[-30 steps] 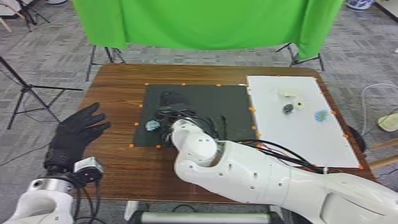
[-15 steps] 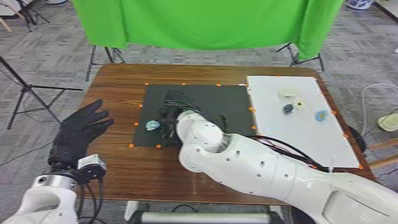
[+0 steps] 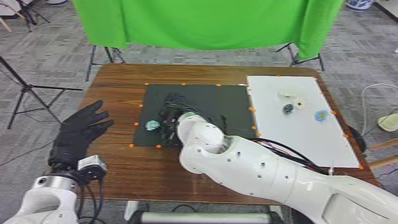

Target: Arrange flowers

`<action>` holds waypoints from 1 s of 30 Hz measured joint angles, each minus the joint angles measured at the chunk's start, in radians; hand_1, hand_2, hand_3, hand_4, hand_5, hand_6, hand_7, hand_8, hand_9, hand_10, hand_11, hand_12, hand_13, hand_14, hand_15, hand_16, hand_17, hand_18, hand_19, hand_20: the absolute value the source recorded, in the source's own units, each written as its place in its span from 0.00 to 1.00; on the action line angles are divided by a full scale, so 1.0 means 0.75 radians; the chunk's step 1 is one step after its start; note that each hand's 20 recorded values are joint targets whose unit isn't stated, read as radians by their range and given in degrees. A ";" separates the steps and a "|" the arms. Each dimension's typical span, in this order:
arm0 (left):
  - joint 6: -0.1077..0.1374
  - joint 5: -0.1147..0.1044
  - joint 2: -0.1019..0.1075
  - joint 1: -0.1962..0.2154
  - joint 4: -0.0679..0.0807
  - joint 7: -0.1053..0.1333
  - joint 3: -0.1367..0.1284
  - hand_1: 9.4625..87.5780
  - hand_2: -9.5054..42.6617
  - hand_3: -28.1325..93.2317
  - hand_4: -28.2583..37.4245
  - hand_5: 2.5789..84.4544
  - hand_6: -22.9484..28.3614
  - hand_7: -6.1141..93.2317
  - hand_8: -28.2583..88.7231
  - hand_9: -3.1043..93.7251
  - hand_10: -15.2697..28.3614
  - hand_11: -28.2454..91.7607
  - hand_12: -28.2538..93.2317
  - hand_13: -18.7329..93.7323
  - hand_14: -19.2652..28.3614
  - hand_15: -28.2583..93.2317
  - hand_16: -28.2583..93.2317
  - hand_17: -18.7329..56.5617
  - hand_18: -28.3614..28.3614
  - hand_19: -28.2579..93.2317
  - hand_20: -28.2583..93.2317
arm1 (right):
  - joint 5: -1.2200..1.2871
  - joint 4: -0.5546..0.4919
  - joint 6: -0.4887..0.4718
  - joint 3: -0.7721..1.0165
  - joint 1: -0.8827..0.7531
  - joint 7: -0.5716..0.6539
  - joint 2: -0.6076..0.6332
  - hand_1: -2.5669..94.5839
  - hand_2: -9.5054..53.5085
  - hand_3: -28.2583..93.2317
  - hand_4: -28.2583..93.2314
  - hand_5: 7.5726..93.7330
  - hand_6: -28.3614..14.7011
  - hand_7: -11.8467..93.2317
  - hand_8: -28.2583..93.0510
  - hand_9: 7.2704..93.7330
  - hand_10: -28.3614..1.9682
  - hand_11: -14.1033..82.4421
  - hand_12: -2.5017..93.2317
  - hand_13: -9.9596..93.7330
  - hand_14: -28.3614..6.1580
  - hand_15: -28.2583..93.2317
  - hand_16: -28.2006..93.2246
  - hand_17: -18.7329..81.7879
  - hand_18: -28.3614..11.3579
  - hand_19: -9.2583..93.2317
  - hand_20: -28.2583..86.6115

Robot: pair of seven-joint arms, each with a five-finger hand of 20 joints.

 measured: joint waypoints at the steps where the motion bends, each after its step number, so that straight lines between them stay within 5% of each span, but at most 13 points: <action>1: 0.001 0.000 0.000 0.004 0.000 0.001 0.000 0.17 0.41 0.88 0.10 0.41 0.64 0.17 0.17 0.37 0.80 0.40 0.32 0.40 0.94 0.59 0.18 0.12 0.90 0.69 0.25 | 0.006 -0.001 0.005 0.000 0.000 -0.005 0.000 0.33 0.00 1.00 0.00 0.40 0.68 0.37 0.07 0.40 0.71 0.29 0.14 0.65 0.58 0.89 0.29 0.35 0.27 0.90 0.45; 9: 0.005 -0.001 -0.001 0.023 -0.001 0.006 0.000 0.17 0.41 0.88 0.10 0.41 0.64 0.17 0.17 0.37 0.80 0.41 0.32 0.40 0.95 0.60 0.18 0.12 0.90 0.70 0.25 | 0.046 -0.017 0.005 0.037 -0.017 -0.064 0.002 0.31 0.00 1.00 0.00 0.40 0.66 0.35 0.08 0.39 0.68 0.29 0.13 0.65 0.56 0.89 0.29 0.35 0.25 0.91 0.46; 13: 0.023 -0.004 0.000 0.027 -0.002 0.038 0.006 0.18 0.40 0.88 0.10 0.41 0.64 0.17 0.17 0.37 0.80 0.41 0.32 0.40 0.95 0.60 0.17 0.12 0.90 0.70 0.24 | 0.048 -0.020 0.007 0.040 -0.021 -0.087 0.002 0.29 0.03 1.00 0.00 0.43 0.64 0.34 0.09 0.44 0.61 0.30 0.14 0.66 0.51 0.89 0.29 0.35 0.22 0.91 0.47; 16: 0.067 -0.020 0.007 0.055 -0.012 0.123 0.013 0.18 0.40 0.88 0.10 0.42 0.64 0.18 0.17 0.38 0.80 0.42 0.32 0.40 0.95 0.61 0.17 0.12 0.91 0.70 0.24 | 0.079 -0.033 0.072 0.016 -0.016 -0.107 0.010 0.27 0.12 1.00 0.01 0.46 0.62 0.33 0.09 0.50 0.56 0.31 0.14 0.65 0.47 0.89 0.29 0.34 0.20 0.91 0.48; 20: 0.225 -0.121 0.044 0.155 -0.044 0.369 0.034 0.18 0.38 0.88 0.10 0.42 0.64 0.19 0.16 0.38 0.79 0.44 0.31 0.40 0.94 0.63 0.16 0.12 0.91 0.70 0.24 | 0.268 -0.074 0.351 -0.236 0.104 -0.193 0.060 0.25 0.20 1.00 0.02 0.48 0.61 0.32 0.10 0.53 0.51 0.33 0.15 0.66 0.44 0.90 0.29 0.34 0.18 0.91 0.49; 22: 0.280 -0.157 0.057 0.215 -0.057 0.463 0.033 0.18 0.37 0.90 0.10 0.42 0.63 0.20 0.16 0.39 0.78 0.45 0.31 0.40 0.94 0.63 0.16 0.12 0.91 0.71 0.23 | 0.330 -0.127 0.386 -0.323 0.164 -0.225 0.089 0.24 0.22 1.00 0.01 0.48 0.60 0.31 0.10 0.54 0.50 0.33 0.15 0.66 0.44 0.90 0.30 0.34 0.18 0.90 0.49; 24: 0.288 -0.158 0.057 0.270 -0.068 0.483 0.027 0.18 0.35 0.91 0.10 0.42 0.63 0.22 0.15 0.39 0.78 0.46 0.31 0.41 0.94 0.65 0.16 0.13 0.92 0.71 0.23 | 0.313 -0.207 0.311 -0.299 0.181 -0.236 0.122 0.25 0.24 0.99 0.01 0.48 0.59 0.30 0.10 0.54 0.48 0.33 0.15 0.66 0.43 0.90 0.30 0.34 0.18 0.90 0.50; 28: 0.288 -0.156 0.051 0.352 -0.076 0.479 0.024 0.19 0.34 0.92 0.10 0.42 0.63 0.22 0.15 0.39 0.77 0.46 0.31 0.41 0.94 0.66 0.15 0.13 0.92 0.72 0.23 | 0.179 -0.389 -0.072 -0.026 0.140 -0.267 0.188 0.25 0.24 0.99 0.01 0.48 0.58 0.29 0.11 0.54 0.47 0.32 0.15 0.65 0.43 0.90 0.30 0.34 0.17 0.89 0.50; 30: 0.288 -0.155 0.045 0.378 -0.077 0.475 0.024 0.19 0.34 0.92 0.10 0.42 0.63 0.23 0.15 0.39 0.77 0.46 0.30 0.42 0.94 0.66 0.15 0.13 0.92 0.72 0.23 | 0.169 -0.469 -0.155 0.135 0.109 -0.300 0.220 0.25 0.24 0.99 0.01 0.47 0.58 0.29 0.11 0.53 0.47 0.32 0.15 0.65 0.42 0.90 0.30 0.33 0.17 0.89 0.51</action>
